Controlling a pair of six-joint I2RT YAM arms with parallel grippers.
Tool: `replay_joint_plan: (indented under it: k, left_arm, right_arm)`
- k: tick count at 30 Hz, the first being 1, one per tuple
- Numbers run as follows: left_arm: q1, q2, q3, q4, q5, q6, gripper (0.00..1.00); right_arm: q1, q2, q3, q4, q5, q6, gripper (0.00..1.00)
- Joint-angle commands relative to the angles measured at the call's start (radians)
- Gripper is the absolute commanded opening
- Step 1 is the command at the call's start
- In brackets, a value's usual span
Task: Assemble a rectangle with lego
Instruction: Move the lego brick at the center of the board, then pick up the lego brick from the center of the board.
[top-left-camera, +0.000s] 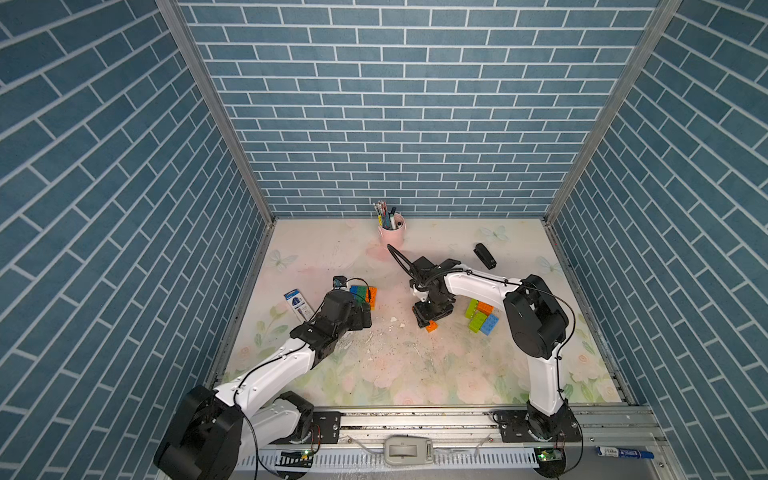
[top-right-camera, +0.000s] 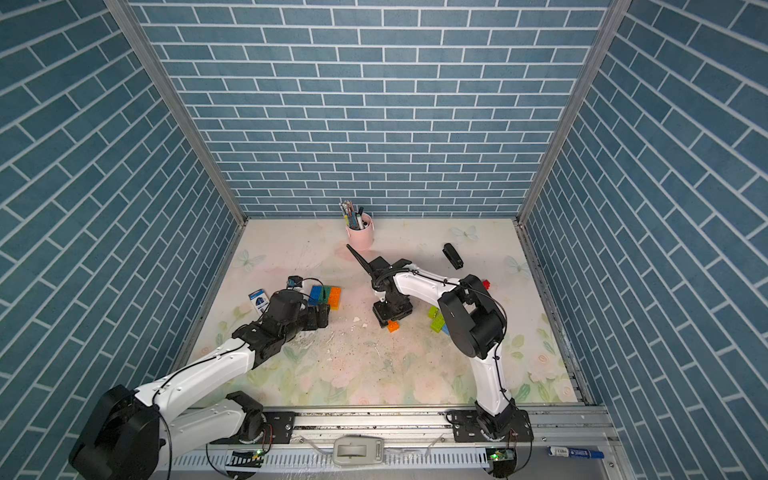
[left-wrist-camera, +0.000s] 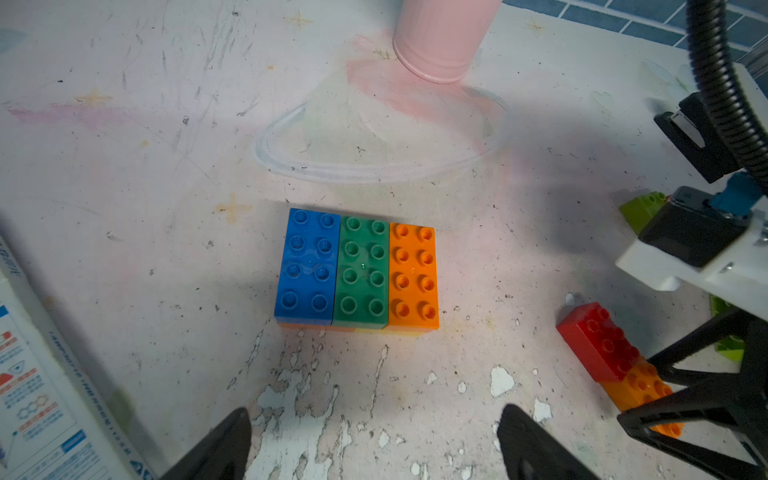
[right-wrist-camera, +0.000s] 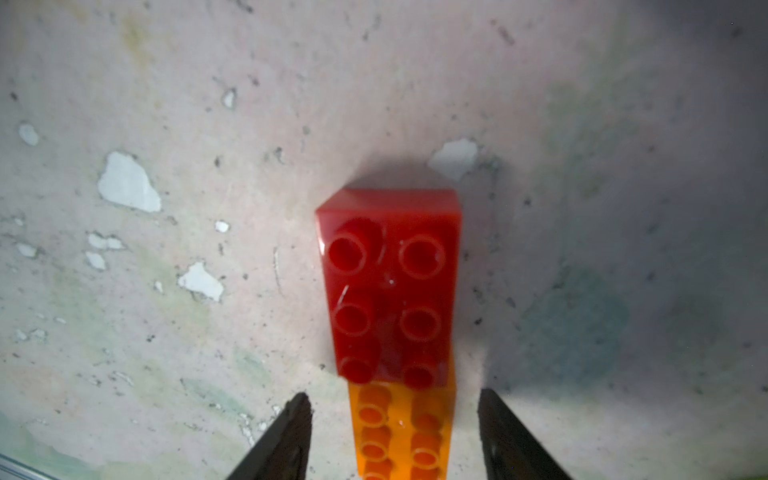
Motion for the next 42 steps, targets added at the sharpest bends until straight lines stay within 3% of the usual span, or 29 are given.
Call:
replay_joint_plan:
  k: [1, 6, 9, 16, 21, 25, 30, 42]
  left_arm:
    - [0.007, -0.01, 0.001, -0.009, -0.013, 0.006, 0.94]
    - [0.008, -0.034, 0.022, -0.022, -0.037, 0.024, 0.94]
    - [-0.007, -0.031, 0.046, -0.02, -0.04, 0.055, 0.94]
    - [-0.285, 0.138, 0.228, -0.053, -0.156, 0.22, 0.95]
    - [-0.45, 0.323, 0.379, -0.071, -0.127, 0.247, 0.94]
    - [-0.512, 0.411, 0.423, -0.035, -0.093, 0.196, 0.93]
    - [-0.52, 0.405, 0.38, 0.01, -0.084, 0.124, 0.93]
    - [-0.507, 0.349, 0.339, -0.008, -0.124, 0.157, 0.93]
  right_arm:
    - [-0.017, -0.09, 0.015, -0.046, -0.033, 0.009, 0.68]
    - [-0.081, -0.253, -0.055, -0.037, -0.055, 0.084, 0.69]
    - [-0.149, -0.36, -0.154, -0.004, 0.004, 0.165, 0.66]
    - [-0.322, -0.54, -0.379, 0.037, 0.187, 0.293, 0.58]
    - [-0.36, -0.525, -0.443, 0.112, 0.166, 0.315, 0.54]
    - [-0.36, -0.448, -0.403, 0.196, 0.121, 0.336, 0.52]
    - [-0.359, -0.381, -0.372, 0.236, 0.11, 0.343, 0.5]
    - [-0.345, -0.249, -0.289, 0.219, 0.146, 0.432, 0.43]
